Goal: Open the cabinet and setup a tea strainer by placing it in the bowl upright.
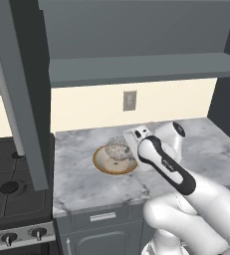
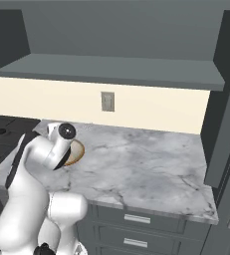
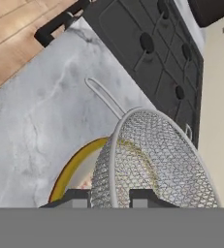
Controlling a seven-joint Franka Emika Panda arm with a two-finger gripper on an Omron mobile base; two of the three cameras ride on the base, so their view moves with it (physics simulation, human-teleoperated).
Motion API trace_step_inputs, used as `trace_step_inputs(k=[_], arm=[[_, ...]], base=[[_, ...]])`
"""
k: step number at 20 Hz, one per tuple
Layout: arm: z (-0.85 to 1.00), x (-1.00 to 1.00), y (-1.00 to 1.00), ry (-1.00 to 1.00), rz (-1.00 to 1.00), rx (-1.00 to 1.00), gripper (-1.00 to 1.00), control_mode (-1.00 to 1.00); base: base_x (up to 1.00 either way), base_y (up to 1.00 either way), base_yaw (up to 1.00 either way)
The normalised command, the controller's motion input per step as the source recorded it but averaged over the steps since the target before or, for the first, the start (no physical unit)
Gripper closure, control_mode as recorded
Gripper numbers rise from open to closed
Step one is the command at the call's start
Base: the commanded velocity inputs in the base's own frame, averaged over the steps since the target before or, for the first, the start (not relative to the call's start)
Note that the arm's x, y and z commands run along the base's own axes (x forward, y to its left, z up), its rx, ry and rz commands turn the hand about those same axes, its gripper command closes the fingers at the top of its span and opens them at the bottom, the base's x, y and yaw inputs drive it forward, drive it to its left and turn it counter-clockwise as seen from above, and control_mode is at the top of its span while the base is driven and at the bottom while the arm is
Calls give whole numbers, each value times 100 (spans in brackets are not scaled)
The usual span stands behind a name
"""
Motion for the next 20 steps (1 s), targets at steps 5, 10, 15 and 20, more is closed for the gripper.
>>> trace_step_inputs(k=[5, 10, 15, 20], arm=[[-42, 25, 0, 14, 0, 0, 100, -100], [-34, 14, 0, 15, 0, 4, 100, -100], [-14, 0, 0, 1, 0, 7, 100, -100], [-2, 0, 5, -5, 0, 5, 100, -100]], base=[[0, 0, 0], [0, 0, 0], [0, 0, 0], [0, 0, 0]])
